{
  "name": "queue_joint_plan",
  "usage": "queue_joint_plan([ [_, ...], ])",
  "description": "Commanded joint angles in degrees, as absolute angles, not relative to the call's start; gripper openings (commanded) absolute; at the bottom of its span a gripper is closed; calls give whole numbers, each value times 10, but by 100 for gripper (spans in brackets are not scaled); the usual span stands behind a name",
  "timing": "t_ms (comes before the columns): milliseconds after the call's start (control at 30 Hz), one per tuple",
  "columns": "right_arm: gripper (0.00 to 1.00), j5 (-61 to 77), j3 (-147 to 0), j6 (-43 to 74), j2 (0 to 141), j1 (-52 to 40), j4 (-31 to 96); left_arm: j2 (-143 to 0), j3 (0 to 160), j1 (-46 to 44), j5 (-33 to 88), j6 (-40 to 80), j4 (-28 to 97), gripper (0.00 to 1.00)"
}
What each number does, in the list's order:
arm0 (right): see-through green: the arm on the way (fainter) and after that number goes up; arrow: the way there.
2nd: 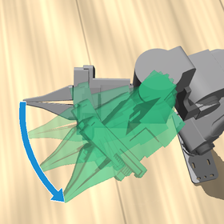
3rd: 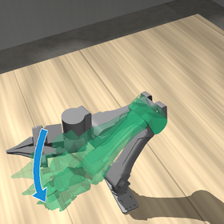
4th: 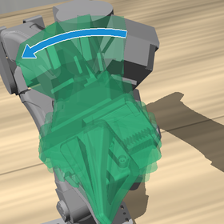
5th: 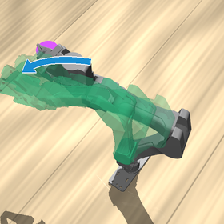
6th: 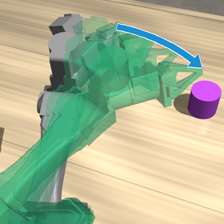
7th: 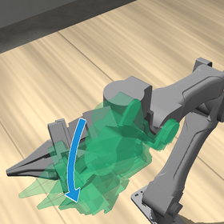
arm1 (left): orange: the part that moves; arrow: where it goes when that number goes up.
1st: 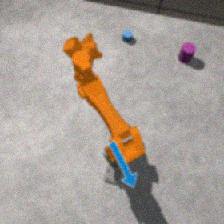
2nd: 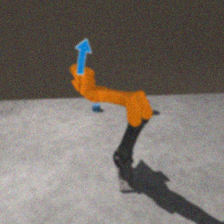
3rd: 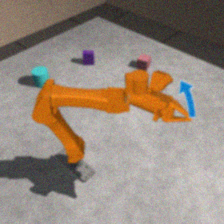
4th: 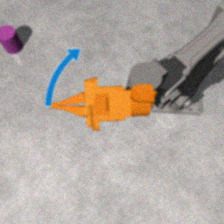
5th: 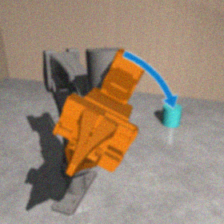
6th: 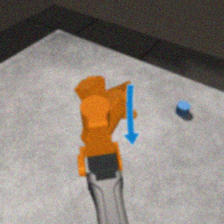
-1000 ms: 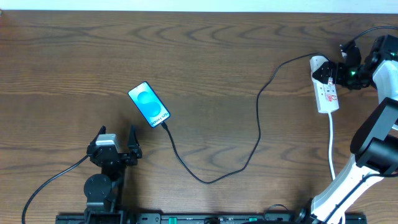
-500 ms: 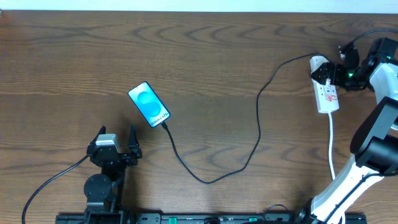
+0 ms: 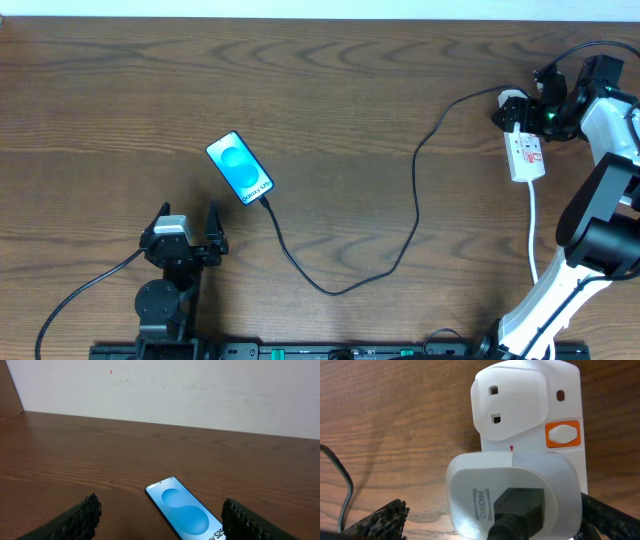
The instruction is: Plug charger to phone and switch on socket
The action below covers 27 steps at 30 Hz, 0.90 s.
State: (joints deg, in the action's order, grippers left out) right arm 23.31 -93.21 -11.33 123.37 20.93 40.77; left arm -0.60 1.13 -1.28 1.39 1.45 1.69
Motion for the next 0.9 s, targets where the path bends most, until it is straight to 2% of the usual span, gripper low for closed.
queue_joint_plan([
  [0,97,262,-930,-95,1239,194,408,-2,2,-10,8,11,41,79],
  [267,97,221,-930,-92,1239,197,417,-2,2,-10,8,11,41,79],
  [867,97,220,-957,-93,1239,224,447,-2,2,-10,8,11,41,79],
])
